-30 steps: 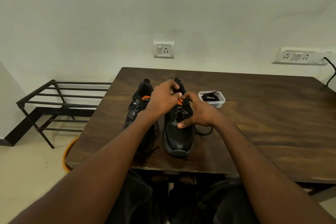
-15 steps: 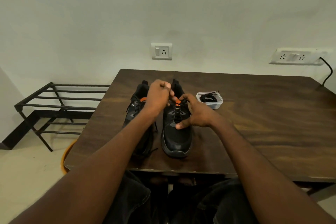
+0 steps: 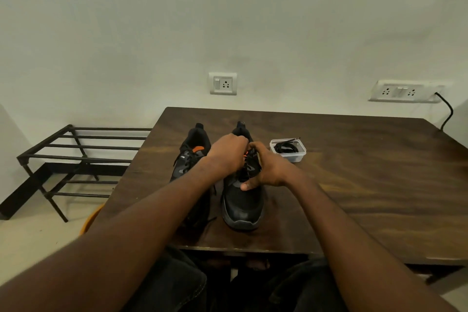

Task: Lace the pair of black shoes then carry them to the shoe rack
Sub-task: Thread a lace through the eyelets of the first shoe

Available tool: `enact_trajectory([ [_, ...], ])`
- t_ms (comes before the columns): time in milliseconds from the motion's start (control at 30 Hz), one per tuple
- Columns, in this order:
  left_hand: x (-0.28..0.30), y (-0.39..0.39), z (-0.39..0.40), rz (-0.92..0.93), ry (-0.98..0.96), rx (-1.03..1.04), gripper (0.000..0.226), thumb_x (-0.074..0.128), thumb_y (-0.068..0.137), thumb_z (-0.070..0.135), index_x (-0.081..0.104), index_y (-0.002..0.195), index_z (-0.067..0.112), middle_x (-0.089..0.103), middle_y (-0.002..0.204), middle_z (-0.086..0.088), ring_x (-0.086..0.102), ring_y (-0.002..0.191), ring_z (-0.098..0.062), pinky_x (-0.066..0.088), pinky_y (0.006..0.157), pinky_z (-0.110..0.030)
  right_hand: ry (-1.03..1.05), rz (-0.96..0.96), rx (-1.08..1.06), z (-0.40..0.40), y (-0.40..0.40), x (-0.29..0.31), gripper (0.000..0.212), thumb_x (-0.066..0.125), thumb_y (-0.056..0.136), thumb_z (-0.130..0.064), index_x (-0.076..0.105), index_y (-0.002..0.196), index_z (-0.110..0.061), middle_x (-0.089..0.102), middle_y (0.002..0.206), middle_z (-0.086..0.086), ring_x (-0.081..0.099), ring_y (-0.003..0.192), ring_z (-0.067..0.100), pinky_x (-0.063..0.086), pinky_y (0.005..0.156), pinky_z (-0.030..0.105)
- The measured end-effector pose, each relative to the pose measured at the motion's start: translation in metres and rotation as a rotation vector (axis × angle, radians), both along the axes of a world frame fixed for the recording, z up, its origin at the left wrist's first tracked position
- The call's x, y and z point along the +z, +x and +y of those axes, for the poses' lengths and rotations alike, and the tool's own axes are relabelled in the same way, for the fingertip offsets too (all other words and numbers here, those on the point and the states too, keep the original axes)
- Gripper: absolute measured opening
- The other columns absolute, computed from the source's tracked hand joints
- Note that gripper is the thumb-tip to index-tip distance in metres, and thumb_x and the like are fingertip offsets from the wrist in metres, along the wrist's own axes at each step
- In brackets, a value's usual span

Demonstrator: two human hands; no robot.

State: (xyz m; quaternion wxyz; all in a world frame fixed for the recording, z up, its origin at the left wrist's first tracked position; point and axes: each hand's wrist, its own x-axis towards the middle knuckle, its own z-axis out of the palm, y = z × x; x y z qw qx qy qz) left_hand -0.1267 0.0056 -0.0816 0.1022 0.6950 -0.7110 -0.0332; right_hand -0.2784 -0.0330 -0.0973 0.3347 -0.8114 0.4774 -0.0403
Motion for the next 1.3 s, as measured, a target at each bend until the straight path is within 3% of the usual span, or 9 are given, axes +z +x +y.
enact_trajectory([
  [100,0.008,0.005,-0.004,-0.067,0.069,-0.048,0.012,0.063,0.097,0.015,0.068,0.108,0.015,0.062,0.092,-0.003,0.059,0.083,-0.02,0.047,0.073,-0.036,-0.001,0.011,0.003,-0.001,0.003,0.002,0.123,0.1,0.065,-0.031,0.022,0.161,-0.032,0.052,0.154,-0.001,0.051,0.14,0.026,0.045,0.115,0.049],
  [200,0.0,0.007,0.001,-0.078,0.021,-0.022,0.015,0.064,0.095,0.021,0.072,0.107,0.023,0.065,0.091,0.003,0.061,0.091,-0.019,0.044,0.095,-0.047,0.016,0.022,0.011,-0.002,0.007,0.004,0.121,0.099,0.066,-0.027,0.023,0.16,-0.032,0.049,0.156,0.0,0.049,0.141,0.027,0.045,0.114,0.048],
  [367,-0.026,0.021,0.008,0.162,-0.13,0.072,0.021,0.062,0.096,0.032,0.076,0.111,0.037,0.074,0.097,0.009,0.065,0.096,-0.015,0.04,0.106,-0.051,0.014,0.028,0.029,-0.004,0.006,-0.001,0.121,0.097,0.069,-0.029,0.02,0.162,-0.038,0.044,0.159,0.0,0.044,0.145,0.028,0.042,0.116,0.045],
  [567,-0.031,0.024,0.007,0.265,-0.198,0.041,0.021,0.065,0.094,0.033,0.08,0.109,0.031,0.078,0.092,0.009,0.068,0.076,-0.007,0.059,0.081,-0.034,0.0,0.005,-0.004,-0.004,0.002,-0.007,0.118,0.1,0.063,-0.035,0.027,0.156,-0.041,0.051,0.152,-0.003,0.053,0.136,0.025,0.048,0.111,0.046],
  [733,-0.034,0.021,0.013,0.475,-0.211,0.097,0.014,0.069,0.095,0.03,0.08,0.103,0.029,0.076,0.086,0.011,0.066,0.071,-0.001,0.051,0.064,-0.018,-0.008,0.033,-0.019,0.001,0.006,-0.002,0.121,0.1,0.063,-0.033,0.025,0.157,-0.039,0.052,0.152,-0.002,0.053,0.137,0.026,0.049,0.11,0.043],
  [833,-0.03,0.027,0.008,0.707,-0.167,0.196,0.009,0.074,0.091,0.023,0.082,0.09,0.026,0.076,0.078,0.011,0.07,0.072,-0.001,0.058,0.068,-0.023,-0.027,0.076,-0.013,0.0,0.01,0.002,0.123,0.099,0.064,-0.035,0.022,0.159,-0.037,0.052,0.153,0.0,0.053,0.138,0.027,0.047,0.107,0.041],
  [1000,0.01,0.033,0.001,1.619,-0.174,0.462,0.01,0.058,0.093,0.01,0.067,0.091,0.007,0.08,0.093,-0.009,0.078,0.084,-0.022,0.047,0.052,-0.021,0.001,-0.021,-0.046,0.001,0.003,-0.011,0.12,0.101,0.062,-0.029,0.027,0.156,-0.039,0.05,0.154,0.002,0.05,0.14,0.028,0.046,0.113,0.048],
  [1133,0.009,0.031,0.005,1.377,-0.069,0.311,0.011,0.052,0.101,0.013,0.063,0.101,0.011,0.07,0.087,-0.004,0.064,0.068,-0.013,0.043,0.054,-0.023,-0.023,0.019,0.018,-0.005,-0.001,-0.009,0.119,0.099,0.064,-0.035,0.025,0.157,-0.039,0.048,0.155,0.001,0.049,0.14,0.028,0.046,0.111,0.045],
  [1300,-0.023,0.036,-0.002,0.44,-0.111,-0.013,0.01,0.072,0.095,0.029,0.066,0.102,0.025,0.05,0.106,0.007,0.054,0.086,-0.006,0.044,0.076,-0.018,-0.009,-0.021,0.035,-0.006,-0.003,-0.007,0.12,0.098,0.065,-0.034,0.024,0.159,-0.038,0.05,0.154,-0.002,0.051,0.139,0.023,0.047,0.111,0.041],
])
